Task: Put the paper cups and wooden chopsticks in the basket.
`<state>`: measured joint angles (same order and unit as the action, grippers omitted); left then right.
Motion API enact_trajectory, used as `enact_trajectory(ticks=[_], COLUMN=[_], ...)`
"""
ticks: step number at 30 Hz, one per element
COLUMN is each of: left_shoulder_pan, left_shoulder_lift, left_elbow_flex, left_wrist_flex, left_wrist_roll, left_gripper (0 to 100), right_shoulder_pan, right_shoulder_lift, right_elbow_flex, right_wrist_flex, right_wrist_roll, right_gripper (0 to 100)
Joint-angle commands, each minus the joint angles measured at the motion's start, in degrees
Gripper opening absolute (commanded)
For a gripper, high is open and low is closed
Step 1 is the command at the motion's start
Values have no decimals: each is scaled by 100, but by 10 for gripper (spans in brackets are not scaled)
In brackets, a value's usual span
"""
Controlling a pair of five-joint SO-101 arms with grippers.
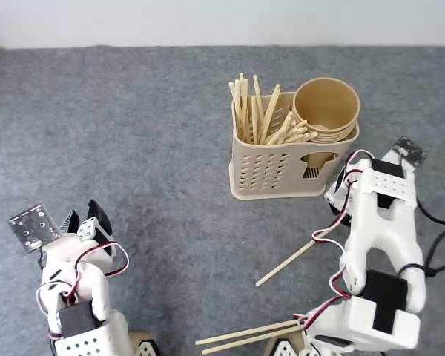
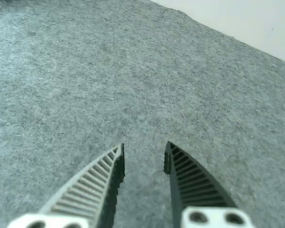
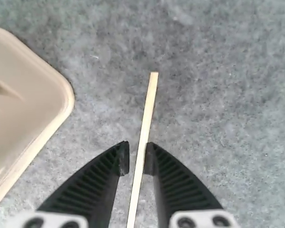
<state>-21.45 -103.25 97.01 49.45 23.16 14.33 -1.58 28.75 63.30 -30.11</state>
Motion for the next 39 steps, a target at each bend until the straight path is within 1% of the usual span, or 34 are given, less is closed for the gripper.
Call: enact_trajectory(ticks=[1,6,12,18,20,23,24,26,29,33,39], left_shoulder_pan=[44,44,44,44,44,44,44,44,44,44,44], left_shoulder_lift=[-114,-114,-114,-114,-114,-114,-114,-114,-114,-114,-114], left_elbow_flex=[-57,-57,-57,-57,-57,-57,-57,-57,-57,-57,-57], left_wrist_flex=[18,18,18,18,18,18,18,18,18,18,18], left_wrist_roll=[-44,-44,-44,-44,-44,-44,-44,-44,-44,-44,-44], left_gripper=[137,137,138,138,138,138,138,138,138,138,138], right_shoulder_pan=[-127,-321,-277,-286,-277,-277,-277,-268,-101,286,787], right_shoulder_lift=[-321,-321,-268,286,409,453,453,453,409,-119,-1622], right_elbow_flex=[-211,-26,413,387,352,299,290,290,281,290,281], right_wrist_flex=[48,-4,-910,-1033,-1033,-1033,-998,-980,-980,-866,66], right_wrist_roll=[-70,-70,-26,-26,-26,-18,-18,-18,-9,290,941], right_gripper=[165,176,176,174,135,15,2,25,7,8,8])
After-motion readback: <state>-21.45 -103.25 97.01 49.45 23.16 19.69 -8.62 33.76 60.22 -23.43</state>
